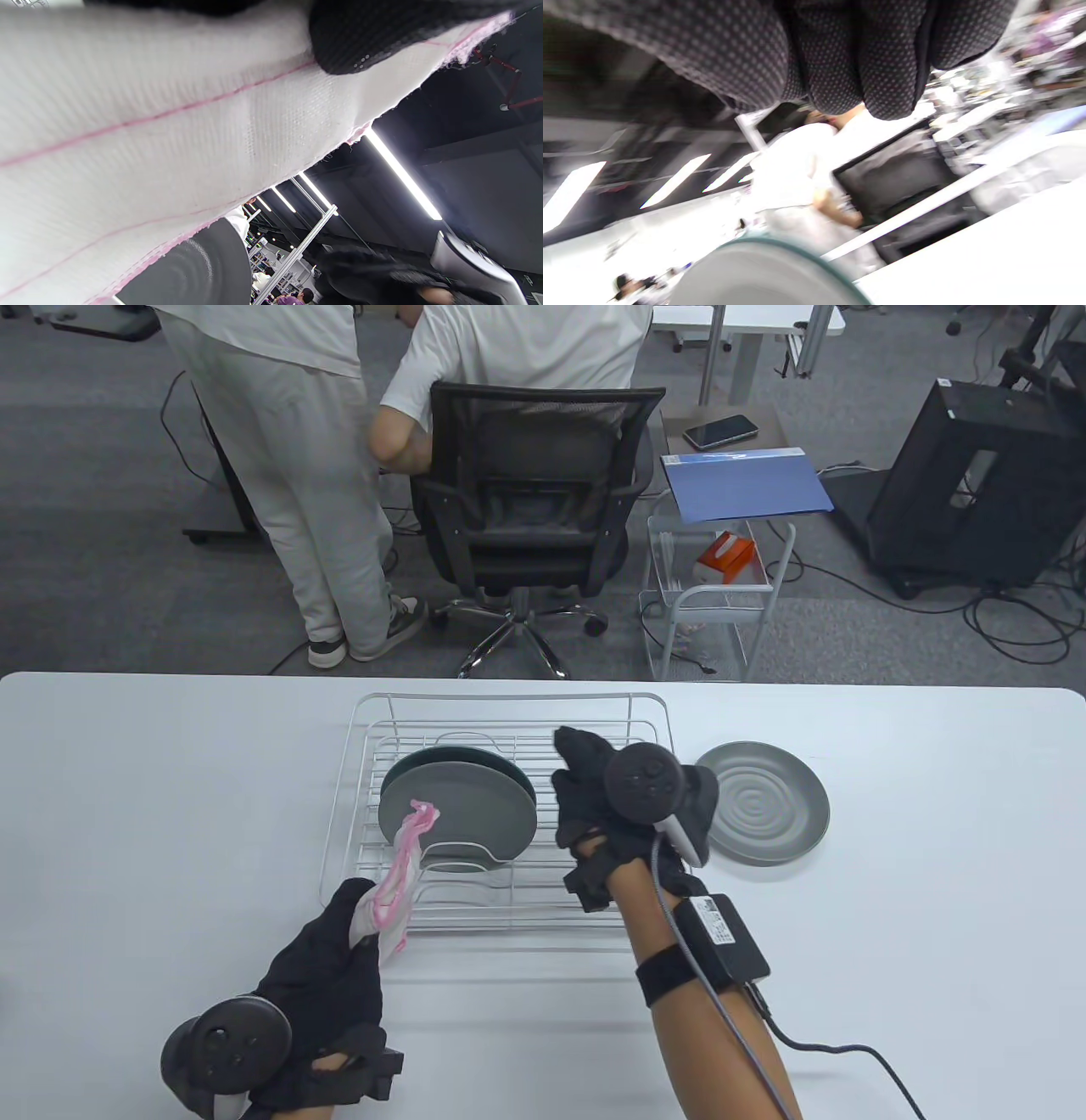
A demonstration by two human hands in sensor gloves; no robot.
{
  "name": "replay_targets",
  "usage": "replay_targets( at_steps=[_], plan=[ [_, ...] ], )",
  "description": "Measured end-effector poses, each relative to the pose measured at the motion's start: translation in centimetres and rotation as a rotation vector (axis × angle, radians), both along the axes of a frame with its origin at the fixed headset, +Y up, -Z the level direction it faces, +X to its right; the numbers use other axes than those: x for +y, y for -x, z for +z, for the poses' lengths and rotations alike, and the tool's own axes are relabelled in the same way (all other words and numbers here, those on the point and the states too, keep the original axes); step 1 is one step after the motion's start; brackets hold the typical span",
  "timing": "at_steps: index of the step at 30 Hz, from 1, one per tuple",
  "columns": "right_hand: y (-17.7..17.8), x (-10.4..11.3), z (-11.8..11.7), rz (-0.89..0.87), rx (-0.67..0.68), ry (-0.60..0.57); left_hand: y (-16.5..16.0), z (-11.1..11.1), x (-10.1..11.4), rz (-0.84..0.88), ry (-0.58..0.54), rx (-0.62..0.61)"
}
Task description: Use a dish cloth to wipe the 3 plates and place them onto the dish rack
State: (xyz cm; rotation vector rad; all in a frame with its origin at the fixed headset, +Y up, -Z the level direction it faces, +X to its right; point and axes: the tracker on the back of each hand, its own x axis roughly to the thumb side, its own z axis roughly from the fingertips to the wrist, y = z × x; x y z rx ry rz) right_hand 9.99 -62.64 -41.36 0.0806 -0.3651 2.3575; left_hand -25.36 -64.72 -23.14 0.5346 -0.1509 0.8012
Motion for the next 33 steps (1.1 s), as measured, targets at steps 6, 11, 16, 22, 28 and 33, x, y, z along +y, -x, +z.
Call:
replay_targets(
  at_steps=[6, 11, 16, 22, 28, 33],
  plan=[
    [-10.0, -3.6, 0.7, -0.099, -0.310, 0.243, -0.3, 0.0, -0.1, -0.014, 0.007, -0.007],
    [-15.0, -7.2, 1.8, -0.116, -0.510, 0.394, -0.4, 0.1, 0.1, -0.024, -0.003, -0.009],
    [-17.7, -10.8, 2.1, 0.028, -0.620, 0.638, -0.5, 0.2, 0.1, -0.029, 0.001, -0.017],
    [-18.6, -13.4, 1.3, 0.028, -0.709, 0.715, -0.9, -0.1, -0.2, -0.067, 0.024, -0.021],
    [-19.0, -14.8, -0.2, 0.070, -0.766, 0.758, -1.3, 0.0, -0.2, -0.088, 0.026, -0.033],
    [-19.0, -15.6, -1.4, 0.087, -0.824, 0.751, -1.6, -0.1, -0.3, -0.107, 0.036, -0.034]
  ],
)
